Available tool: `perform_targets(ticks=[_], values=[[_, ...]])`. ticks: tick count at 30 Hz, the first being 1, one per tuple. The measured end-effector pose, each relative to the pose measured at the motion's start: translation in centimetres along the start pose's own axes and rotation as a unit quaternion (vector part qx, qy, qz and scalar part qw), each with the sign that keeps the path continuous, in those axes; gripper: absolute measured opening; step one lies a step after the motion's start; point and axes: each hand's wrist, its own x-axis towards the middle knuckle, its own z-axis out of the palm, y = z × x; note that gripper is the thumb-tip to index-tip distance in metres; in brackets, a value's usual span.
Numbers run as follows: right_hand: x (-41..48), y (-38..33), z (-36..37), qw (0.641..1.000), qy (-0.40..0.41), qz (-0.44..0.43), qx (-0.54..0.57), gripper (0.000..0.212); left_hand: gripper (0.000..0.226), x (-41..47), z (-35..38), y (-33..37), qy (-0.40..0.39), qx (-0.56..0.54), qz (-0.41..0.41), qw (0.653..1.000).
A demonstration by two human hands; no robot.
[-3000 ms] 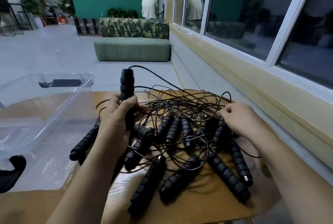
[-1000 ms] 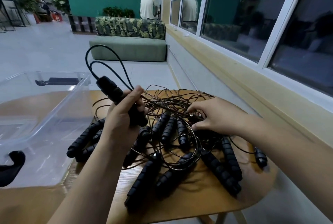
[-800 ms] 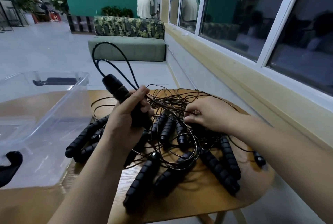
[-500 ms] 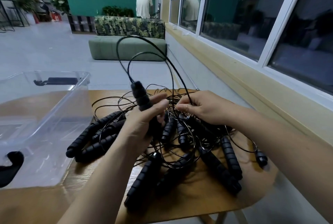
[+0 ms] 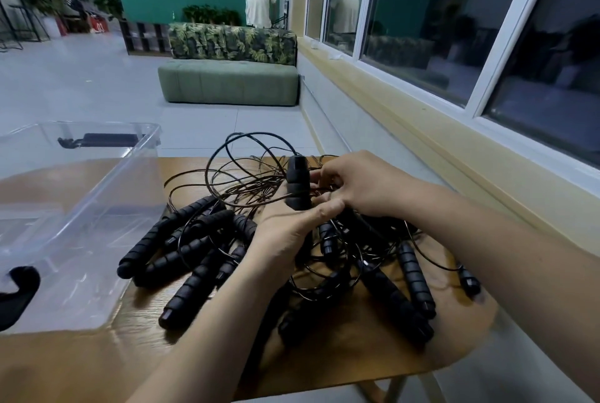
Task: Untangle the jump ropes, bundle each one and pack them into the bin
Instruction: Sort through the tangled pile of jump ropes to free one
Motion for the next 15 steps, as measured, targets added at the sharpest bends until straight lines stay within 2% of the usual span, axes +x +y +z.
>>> perform_targets(ticks=[2, 3, 5, 9, 13, 15], values=[[0.2, -0.1, -0.5, 1.0, 0.009, 0.0, -0.008, 0.022, 0.042, -0.1, 0.2, -0.1, 0.046, 0.013, 0.039, 0.998], [0.2, -0.1, -0.8, 1.0, 0.005, -0.002, -0.007, 0.017, 0.035, -0.1, 0.2, -0.2, 0.061, 0.025, 0.052, 0.996], [0.1, 0.0, -1.2, 1.0, -0.009, -0.004, -0.002, 0.013, 0.024, -0.1, 0.1, 0.1, 0.072, 0.054, 0.06, 0.994], [-0.5, 0.5, -1.2, 0.999, -0.031, 0.016, -0.03, 0.019, 0.013, 0.5, -0.6, 0.8, 0.076, 0.117, 0.081, 0.987], [-1.2, 1.8, -1.1, 0.995, -0.024, 0.037, -0.085, 0.041, 0.031, 0.7, -1.9, 2.8, 0.103, 0.089, 0.098, 0.986], [-1.2, 3.2, -1.0, 0.992, -0.01, 0.063, -0.106, 0.042, 0.024, 0.6, -2.6, 4.2, 0.106, 0.045, 0.102, 0.988]])
